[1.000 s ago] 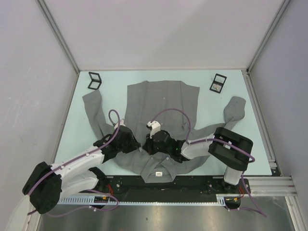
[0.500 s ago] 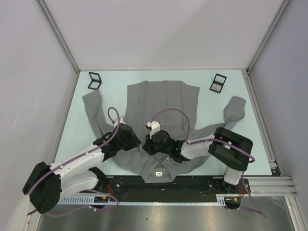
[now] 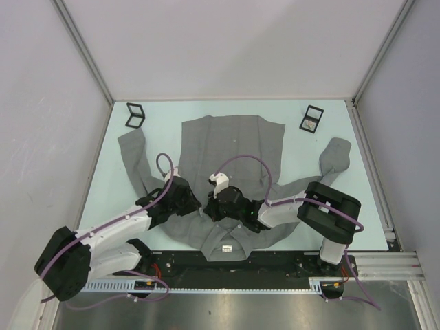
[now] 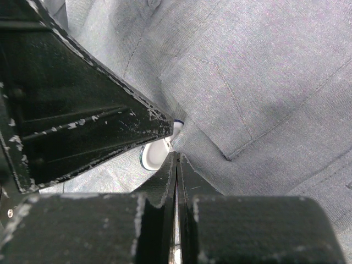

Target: Remove the brooch from the garment

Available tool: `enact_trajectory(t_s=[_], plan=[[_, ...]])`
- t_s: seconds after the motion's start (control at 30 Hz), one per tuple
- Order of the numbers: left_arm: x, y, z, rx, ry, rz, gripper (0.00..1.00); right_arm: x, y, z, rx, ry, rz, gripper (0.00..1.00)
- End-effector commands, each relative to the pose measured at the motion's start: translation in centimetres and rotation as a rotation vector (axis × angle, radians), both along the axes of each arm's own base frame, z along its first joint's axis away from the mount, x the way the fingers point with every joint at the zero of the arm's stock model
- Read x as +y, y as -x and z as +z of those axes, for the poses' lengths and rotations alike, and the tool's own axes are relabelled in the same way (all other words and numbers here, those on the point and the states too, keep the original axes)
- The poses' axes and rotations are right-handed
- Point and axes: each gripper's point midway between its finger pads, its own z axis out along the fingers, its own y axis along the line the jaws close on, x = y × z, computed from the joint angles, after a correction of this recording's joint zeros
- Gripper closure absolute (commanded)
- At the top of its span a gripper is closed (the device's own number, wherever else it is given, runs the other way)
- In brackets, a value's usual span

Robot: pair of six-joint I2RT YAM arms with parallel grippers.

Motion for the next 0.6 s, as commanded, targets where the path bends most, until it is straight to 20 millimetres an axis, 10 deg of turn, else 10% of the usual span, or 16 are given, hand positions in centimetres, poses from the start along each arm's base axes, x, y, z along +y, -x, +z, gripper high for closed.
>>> enact_trajectory(t_s=[0.0,0.57], plan=[[-0.98,-0.8,1.01,-0.027,0.026,-0.017,0.68,1.29,-0.86,1.41,-0.044,-0.03,-0.006,1.0],[-0.93,-0.84,0.99,-0.043,0.032,-0.018,0.87,1.4,-1.4,1.19,-0.072,0.004,-0.017,1.0]])
